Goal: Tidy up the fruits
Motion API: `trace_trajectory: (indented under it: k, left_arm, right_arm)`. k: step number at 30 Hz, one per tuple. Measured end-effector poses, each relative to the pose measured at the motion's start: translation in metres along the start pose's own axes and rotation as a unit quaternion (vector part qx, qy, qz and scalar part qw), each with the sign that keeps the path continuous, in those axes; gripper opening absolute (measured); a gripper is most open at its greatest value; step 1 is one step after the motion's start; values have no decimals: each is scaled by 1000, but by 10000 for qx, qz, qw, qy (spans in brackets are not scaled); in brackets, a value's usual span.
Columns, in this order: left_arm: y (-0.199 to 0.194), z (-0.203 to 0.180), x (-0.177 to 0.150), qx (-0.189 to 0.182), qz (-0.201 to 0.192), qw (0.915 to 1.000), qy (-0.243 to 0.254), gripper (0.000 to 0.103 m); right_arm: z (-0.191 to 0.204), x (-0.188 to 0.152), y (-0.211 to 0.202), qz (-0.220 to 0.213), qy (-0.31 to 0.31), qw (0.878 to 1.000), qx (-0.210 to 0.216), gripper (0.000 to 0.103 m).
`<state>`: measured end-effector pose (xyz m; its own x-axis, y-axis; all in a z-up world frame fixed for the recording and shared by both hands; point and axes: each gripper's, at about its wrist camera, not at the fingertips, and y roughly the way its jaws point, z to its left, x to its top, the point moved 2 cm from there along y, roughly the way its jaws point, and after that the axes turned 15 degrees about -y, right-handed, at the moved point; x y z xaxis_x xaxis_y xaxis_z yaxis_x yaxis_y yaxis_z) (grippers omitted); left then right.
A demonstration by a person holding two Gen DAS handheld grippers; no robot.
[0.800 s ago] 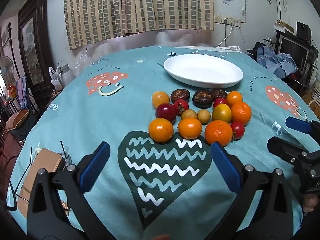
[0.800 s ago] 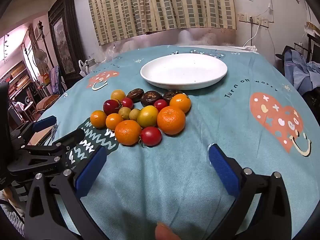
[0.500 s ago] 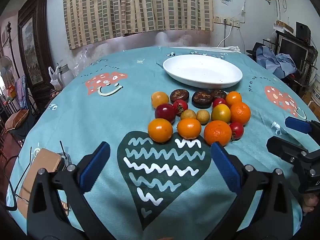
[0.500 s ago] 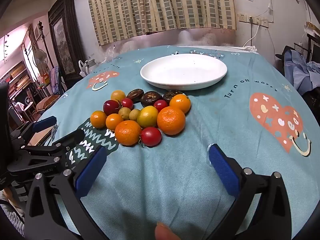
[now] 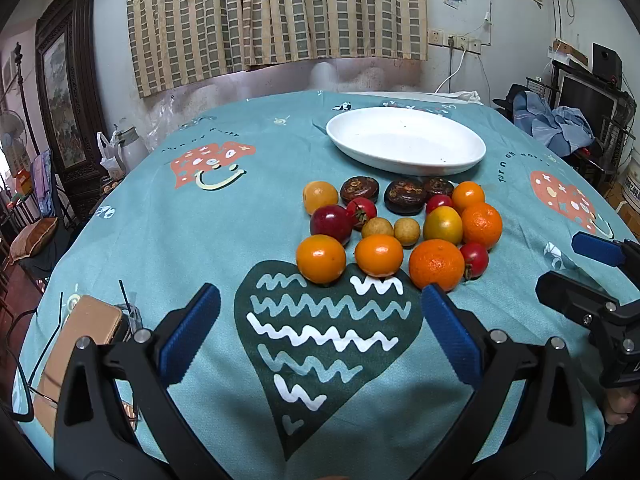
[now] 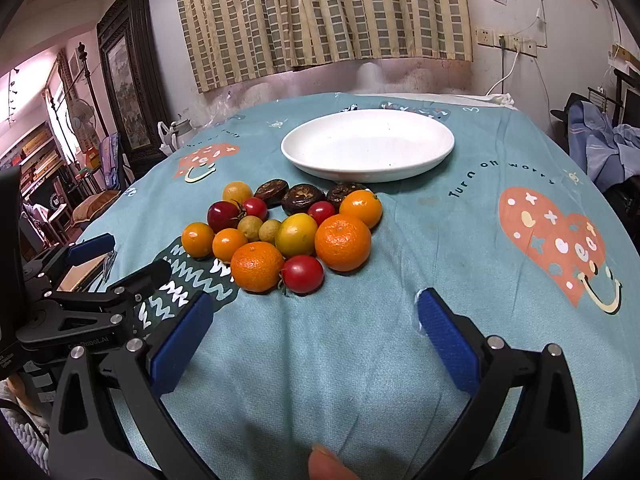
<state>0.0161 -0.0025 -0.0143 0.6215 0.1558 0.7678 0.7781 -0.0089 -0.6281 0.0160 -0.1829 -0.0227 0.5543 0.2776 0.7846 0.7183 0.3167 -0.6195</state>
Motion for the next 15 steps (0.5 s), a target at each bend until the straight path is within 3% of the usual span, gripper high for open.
trace_trajectory:
  k: [15]
  left_arm:
    - [1,3,0,4,-12,10000,-16,101]
  right_arm:
    - [0,0,1,3,-7,10000,10,102]
